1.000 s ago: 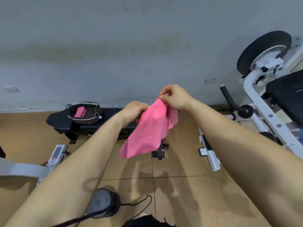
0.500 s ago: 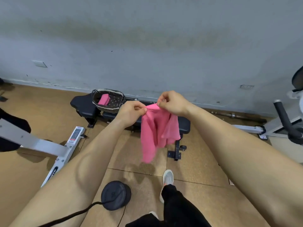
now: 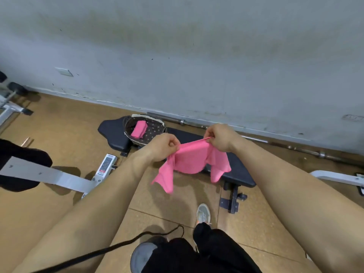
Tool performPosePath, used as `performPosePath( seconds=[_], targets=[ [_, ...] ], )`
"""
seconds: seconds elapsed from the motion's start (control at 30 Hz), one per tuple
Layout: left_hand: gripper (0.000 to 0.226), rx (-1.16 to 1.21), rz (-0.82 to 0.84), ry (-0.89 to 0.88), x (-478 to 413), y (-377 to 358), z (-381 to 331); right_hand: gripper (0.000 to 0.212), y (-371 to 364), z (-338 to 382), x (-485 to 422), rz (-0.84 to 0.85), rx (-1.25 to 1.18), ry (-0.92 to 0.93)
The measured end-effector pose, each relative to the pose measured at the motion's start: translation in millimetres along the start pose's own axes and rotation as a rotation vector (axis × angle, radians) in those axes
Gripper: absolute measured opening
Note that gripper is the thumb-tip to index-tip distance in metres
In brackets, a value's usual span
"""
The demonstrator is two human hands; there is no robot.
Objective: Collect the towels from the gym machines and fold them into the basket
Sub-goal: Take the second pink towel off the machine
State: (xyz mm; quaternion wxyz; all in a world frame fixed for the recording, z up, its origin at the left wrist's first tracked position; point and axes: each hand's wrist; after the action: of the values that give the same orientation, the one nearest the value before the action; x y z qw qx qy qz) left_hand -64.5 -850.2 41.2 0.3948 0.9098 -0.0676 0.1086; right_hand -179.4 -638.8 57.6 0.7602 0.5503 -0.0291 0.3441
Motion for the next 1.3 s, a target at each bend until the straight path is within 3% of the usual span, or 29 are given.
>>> performPosePath(
  seconds=[0.2,0.37,0.47,0.77,0.9,0.97,1.07,1.2,1.3],
  targets=[
    [0.024,-0.119,0.027,0.053,-60.2,40.9,28.2,0.026,34.8,5.0,-70.0,-0.088,-0.016,-0.082],
    [0.008,-0.241,-0.059,0.086,-98.1,77.5,56.0,0.015,53.9,21.6,-105.7,-0.073,-0.162,-0.029],
    [0.011,-0.198,-0.147,0.088,-116.3,94.7,75.3,0.010,58.6,38.1,-119.1,-0.098,-0.176,-0.035],
    [0.026,-0.180,-0.040,-0.133,-161.6,148.1,140.6,0.008,37.0,94.7,-130.0,-0.257,-0.230,-0.275],
    [0.020,-0.099,0.111,-0.180,-160.2,159.7,160.2,0.007,4.3,102.8,-126.4,-0.320,-0.165,-0.452],
    [0.013,-0.188,0.215,-0.235,-157.5,156.6,169.1,0.007,-10.7,96.3,-119.6,-0.295,-0.161,-0.558],
    [0.032,-0.260,0.315,-0.257,-153.0,146.0,184.2,0.007,-27.0,82.3,-104.6,-0.238,-0.154,-0.643],
    [0.051,-0.239,0.568,-0.197,-153.0,130.9,193.7,0.008,-44.8,51.6,-84.3,0.058,-0.194,-0.631],
    [0.039,-0.172,0.803,-0.124,-150.2,118.7,184.9,0.010,-49.9,23.2,-78.4,0.272,-0.247,-0.673]
  ],
)
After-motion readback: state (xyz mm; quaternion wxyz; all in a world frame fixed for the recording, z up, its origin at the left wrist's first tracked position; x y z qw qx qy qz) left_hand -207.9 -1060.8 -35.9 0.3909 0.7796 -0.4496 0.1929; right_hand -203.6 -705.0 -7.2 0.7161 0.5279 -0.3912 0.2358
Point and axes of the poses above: each hand's wrist, its own x-axis away from the middle knuckle, its own y-axis out of the back of the hand, z = x × y, and after that the axes turned 10 degrees about -y, right-handed
